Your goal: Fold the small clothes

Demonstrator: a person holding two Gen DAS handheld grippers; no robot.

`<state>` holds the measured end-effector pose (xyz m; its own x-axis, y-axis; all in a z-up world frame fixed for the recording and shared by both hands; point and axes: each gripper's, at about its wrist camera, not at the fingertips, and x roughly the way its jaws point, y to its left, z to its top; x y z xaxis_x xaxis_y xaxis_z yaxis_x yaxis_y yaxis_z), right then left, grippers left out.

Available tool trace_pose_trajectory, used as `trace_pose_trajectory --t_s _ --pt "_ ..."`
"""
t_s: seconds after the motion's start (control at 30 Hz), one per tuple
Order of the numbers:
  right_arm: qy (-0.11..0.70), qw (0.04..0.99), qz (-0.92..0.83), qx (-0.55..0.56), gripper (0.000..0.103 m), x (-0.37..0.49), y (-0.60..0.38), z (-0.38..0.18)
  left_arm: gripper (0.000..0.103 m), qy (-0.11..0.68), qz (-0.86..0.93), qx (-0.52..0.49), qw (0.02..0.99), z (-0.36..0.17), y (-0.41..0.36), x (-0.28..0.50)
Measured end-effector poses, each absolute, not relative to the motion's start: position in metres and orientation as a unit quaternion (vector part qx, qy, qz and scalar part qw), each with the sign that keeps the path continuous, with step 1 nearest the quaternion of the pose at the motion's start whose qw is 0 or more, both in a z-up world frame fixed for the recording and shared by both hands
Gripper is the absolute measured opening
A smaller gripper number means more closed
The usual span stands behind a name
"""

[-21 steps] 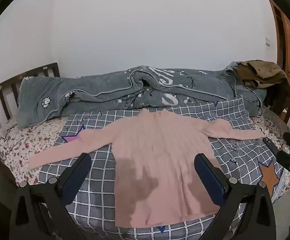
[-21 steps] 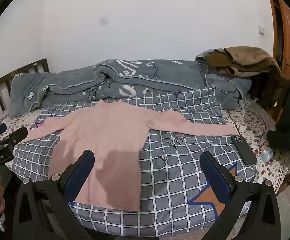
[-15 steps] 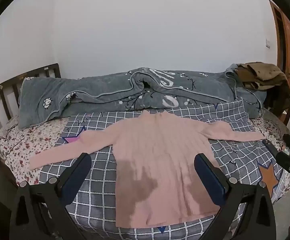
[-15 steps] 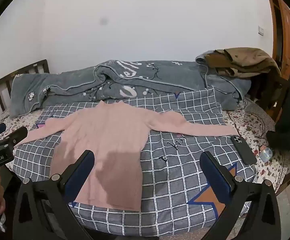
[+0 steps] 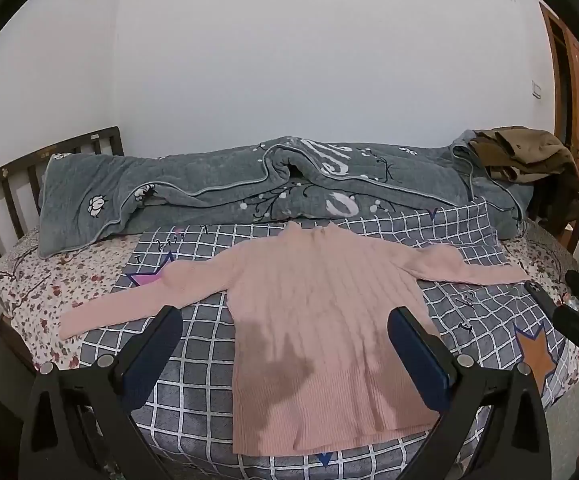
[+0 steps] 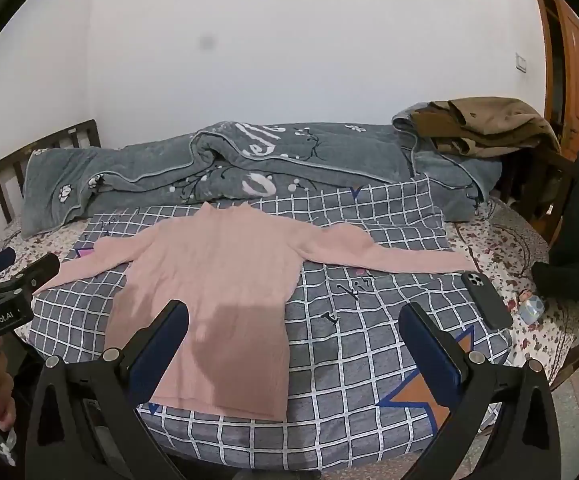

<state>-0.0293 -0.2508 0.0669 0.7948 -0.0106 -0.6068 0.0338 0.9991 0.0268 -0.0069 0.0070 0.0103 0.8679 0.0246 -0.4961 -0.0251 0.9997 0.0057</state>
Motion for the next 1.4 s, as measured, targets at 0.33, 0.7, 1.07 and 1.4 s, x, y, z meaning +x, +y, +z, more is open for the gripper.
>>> trace_pose_trajectory --t_s 0.33,0.7,1.07,1.4 --pt "0.320 0.947 -0.008 0.022 0.103 -0.0290 -0.2492 0.0672 0.103 0.257 0.013 -0.001 0.966 0.0095 0.0075 -0.0075" --pt "0.318 0.948 -0.007 0.027 0.103 -0.0297 -0.2479 0.0666 0.103 0.257 0.013 0.002 0.966 0.0084 0.0059 -0.0089" --pt "0.318 0.948 -0.006 0.030 0.103 -0.0316 -0.2475 0.0656 0.103 0.257 0.012 0.003 0.966 0.0075 0.0055 -0.0094" --pt "0.316 0.948 -0.004 0.036 0.103 -0.0337 -0.2471 0.0678 0.103 0.257 0.013 0.004 0.966 0.0073 0.0054 -0.0094"
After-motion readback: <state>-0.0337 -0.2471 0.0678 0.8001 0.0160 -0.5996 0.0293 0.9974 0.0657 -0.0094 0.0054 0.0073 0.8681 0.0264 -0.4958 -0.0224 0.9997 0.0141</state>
